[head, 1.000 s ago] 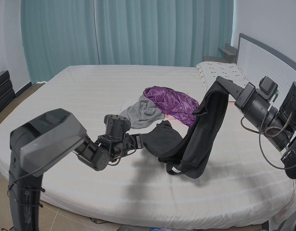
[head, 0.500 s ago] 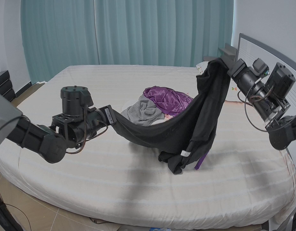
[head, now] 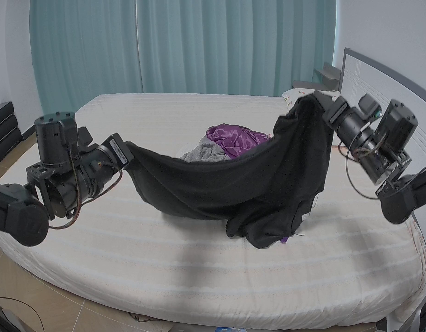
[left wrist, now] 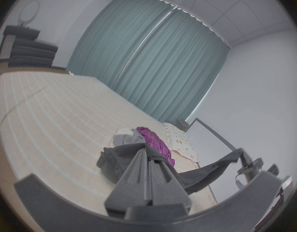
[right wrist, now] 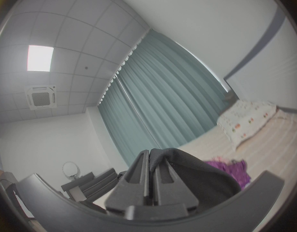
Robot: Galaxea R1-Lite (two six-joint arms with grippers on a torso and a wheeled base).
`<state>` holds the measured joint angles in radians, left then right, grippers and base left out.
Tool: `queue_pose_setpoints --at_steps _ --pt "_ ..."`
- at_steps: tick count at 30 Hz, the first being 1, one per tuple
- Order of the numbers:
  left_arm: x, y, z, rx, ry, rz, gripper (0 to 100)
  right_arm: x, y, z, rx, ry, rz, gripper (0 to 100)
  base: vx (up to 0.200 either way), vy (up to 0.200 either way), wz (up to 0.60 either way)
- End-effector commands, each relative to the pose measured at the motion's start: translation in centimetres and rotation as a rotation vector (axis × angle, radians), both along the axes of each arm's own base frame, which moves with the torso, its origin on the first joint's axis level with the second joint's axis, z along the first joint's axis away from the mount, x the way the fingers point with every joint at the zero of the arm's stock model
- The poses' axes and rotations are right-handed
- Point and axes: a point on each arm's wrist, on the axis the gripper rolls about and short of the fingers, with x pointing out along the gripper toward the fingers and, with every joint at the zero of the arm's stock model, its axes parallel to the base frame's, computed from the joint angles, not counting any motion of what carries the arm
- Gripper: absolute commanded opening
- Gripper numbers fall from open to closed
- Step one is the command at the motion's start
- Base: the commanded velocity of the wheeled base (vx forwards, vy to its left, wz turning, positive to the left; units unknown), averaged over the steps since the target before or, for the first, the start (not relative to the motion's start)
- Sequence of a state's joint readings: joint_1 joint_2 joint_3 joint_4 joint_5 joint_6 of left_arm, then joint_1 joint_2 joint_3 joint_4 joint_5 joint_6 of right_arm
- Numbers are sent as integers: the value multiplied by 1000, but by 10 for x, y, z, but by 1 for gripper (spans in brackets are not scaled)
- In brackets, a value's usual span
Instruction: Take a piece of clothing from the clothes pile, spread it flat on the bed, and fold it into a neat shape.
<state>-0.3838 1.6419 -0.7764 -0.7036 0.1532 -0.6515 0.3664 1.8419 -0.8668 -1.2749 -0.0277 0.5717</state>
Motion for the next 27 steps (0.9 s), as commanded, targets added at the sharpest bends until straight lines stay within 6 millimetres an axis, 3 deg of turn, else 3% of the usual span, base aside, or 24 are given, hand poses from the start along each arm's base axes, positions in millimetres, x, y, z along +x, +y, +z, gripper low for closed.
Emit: queue_pose_setpoints --at_steps 1,5,9,18,27 --pt "-19 -6 -39 -39 159 -36 0 -3 11 -75 -22 222 62 0 0 0 0" --pt "-25 -10 -60 -17 239 -88 0 -5 14 -102 -36 284 69 0 0 0 0" --pt "-28 -11 -72 -20 280 -94 0 -13 14 -115 -30 329 77 0 0 0 0" --pt "-37 -10 -85 -43 307 -97 0 -30 5 -129 -13 391 66 0 0 0 0" --pt "-39 -11 -91 -44 308 -100 0 -40 2 -125 -11 383 67 0 -200 0 0"
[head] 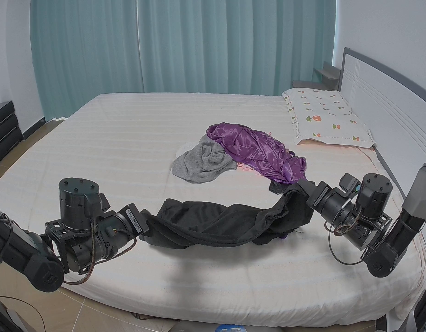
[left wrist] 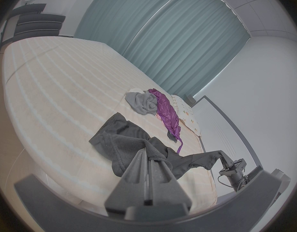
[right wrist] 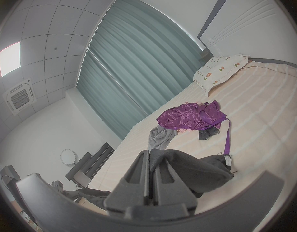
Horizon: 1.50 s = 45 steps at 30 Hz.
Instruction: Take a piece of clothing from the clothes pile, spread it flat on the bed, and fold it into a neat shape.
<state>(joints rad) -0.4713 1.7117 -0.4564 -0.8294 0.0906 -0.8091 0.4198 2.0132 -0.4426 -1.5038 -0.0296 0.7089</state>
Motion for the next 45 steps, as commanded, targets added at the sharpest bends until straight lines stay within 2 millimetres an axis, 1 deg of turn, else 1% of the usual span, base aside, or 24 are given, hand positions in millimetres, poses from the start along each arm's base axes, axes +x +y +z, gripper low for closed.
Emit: queue_pose_setpoints --at_steps 1,11,12,27,45 --pt "1 -1 -5 8 17 0 0 -3 -2 3 1 -4 -2 0 0 0 0" --pt "3 -2 -3 -8 13 12 0 -4 -2 3 4 -9 -2 0 0 0 0" --pt "4 -2 0 -45 11 26 0 -4 -2 3 6 -14 -4 0 0 0 0" --pt "3 -1 6 -74 -35 29 0 -2 -2 5 14 -38 -20 0 0 200 0" --pt "3 -1 7 -76 -39 31 0 -2 -2 6 17 -44 -22 0 0 200 0"
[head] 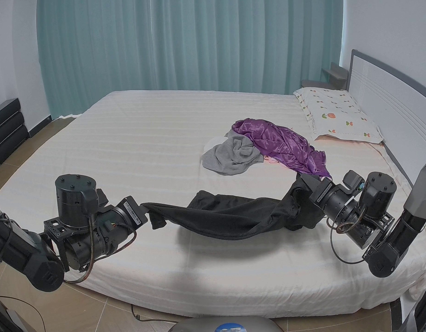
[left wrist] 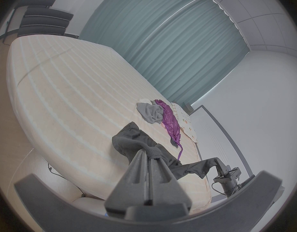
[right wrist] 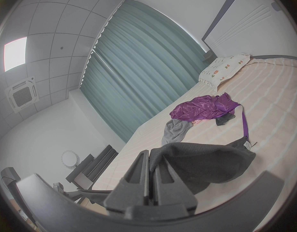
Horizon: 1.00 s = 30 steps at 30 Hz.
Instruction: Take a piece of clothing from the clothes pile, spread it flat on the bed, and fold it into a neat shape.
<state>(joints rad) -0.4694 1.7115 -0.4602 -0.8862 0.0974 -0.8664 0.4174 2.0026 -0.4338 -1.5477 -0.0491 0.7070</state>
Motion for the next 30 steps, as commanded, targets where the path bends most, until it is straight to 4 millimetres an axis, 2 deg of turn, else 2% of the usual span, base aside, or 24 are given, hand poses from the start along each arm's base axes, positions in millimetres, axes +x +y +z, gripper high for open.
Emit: queue_pose_setpoints --at_steps 1,30 --pt "-1 0 2 -4 -7 1 0 0 0 1 3 -2 0 0 0 200 0" --pt "-1 2 3 -4 -10 5 0 3 -5 1 6 -10 -17 0 0 200 0"
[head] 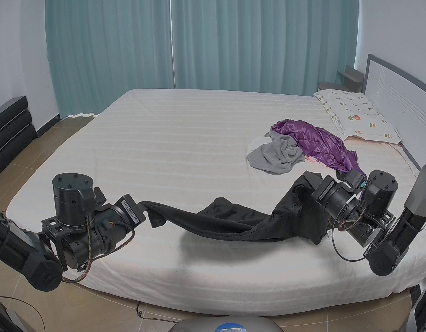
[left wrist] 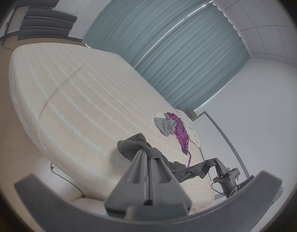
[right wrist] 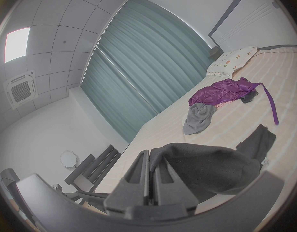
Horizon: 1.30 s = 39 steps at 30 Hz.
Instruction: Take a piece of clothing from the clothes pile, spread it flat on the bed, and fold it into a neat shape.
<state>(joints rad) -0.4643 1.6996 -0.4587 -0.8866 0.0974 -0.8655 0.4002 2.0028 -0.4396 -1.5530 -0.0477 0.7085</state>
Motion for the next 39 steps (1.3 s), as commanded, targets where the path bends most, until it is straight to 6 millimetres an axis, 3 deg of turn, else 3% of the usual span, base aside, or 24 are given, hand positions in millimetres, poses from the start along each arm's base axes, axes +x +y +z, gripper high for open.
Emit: queue_pose_setpoints --at_steps 1,36,39 --pt "0 0 0 1 0 0 0 0 0 0 1 -1 -1 0 0 200 0" --pt "-2 2 5 -7 -15 3 0 0 -2 4 8 -19 -6 0 0 200 0" --pt "-9 5 -1 6 6 1 0 -4 -4 5 8 -18 -10 0 0 0 0"
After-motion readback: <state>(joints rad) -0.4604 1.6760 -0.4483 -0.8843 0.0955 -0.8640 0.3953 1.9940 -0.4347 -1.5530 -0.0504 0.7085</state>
